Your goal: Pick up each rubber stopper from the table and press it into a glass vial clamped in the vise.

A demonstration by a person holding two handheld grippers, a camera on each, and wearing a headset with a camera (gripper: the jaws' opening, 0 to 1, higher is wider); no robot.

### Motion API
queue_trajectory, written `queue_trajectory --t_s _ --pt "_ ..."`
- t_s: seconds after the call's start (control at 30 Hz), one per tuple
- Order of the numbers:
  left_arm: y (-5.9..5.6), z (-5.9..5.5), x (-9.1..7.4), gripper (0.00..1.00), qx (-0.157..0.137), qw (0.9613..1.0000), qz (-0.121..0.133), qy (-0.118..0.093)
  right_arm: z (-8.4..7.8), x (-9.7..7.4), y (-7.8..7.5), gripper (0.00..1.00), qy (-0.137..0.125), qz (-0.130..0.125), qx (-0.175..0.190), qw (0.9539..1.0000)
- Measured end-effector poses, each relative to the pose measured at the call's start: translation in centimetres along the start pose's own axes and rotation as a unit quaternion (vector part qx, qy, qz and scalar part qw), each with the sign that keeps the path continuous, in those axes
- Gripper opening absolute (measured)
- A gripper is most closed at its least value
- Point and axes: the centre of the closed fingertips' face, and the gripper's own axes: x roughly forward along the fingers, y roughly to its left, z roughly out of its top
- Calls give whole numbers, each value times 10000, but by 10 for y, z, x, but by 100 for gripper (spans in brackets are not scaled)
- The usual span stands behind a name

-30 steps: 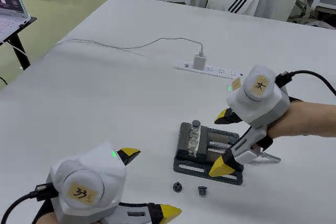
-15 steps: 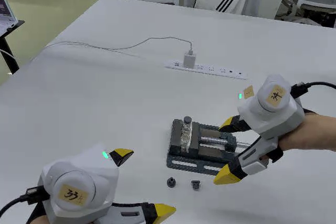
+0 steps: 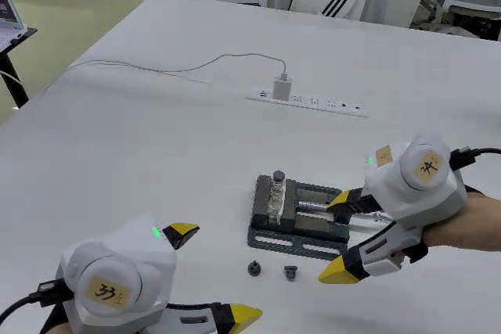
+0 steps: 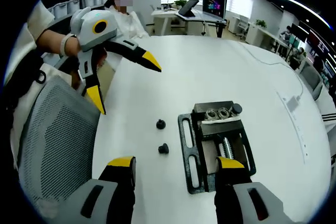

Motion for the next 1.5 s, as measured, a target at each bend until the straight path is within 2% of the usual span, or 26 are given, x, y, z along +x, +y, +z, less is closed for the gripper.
queue_trajectory --t_s 0.1,0.4,0.6,0.77,0.9,1.1,1.5 --pt "0 0 0 78 -4 10000 13 4 2 4 2 53 -20 2 -159 9999" --pt "0 0 -1 78 -33 10000 73 -9 -4 19 9 39 167 148 -628 9978" --pt "-2 0 -1 77 -47 10000 80 -13 -3 28 8 30 172 184 -771 9967" --pt "-3 -1 -2 77 -73 9999 105 -9 -4 37 12 22 232 309 -904 9952" --pt "-2 -3 -3 77 -99 9999 131 -4 -4 42 16 14 232 409 -918 9947" --pt "-1 -6 -4 77 -137 9998 155 17 -5 47 17 9 255 507 -926 9941" --pt "1 -10 -4 77 -185 9997 168 45 -8 53 19 2 283 636 -868 9938"
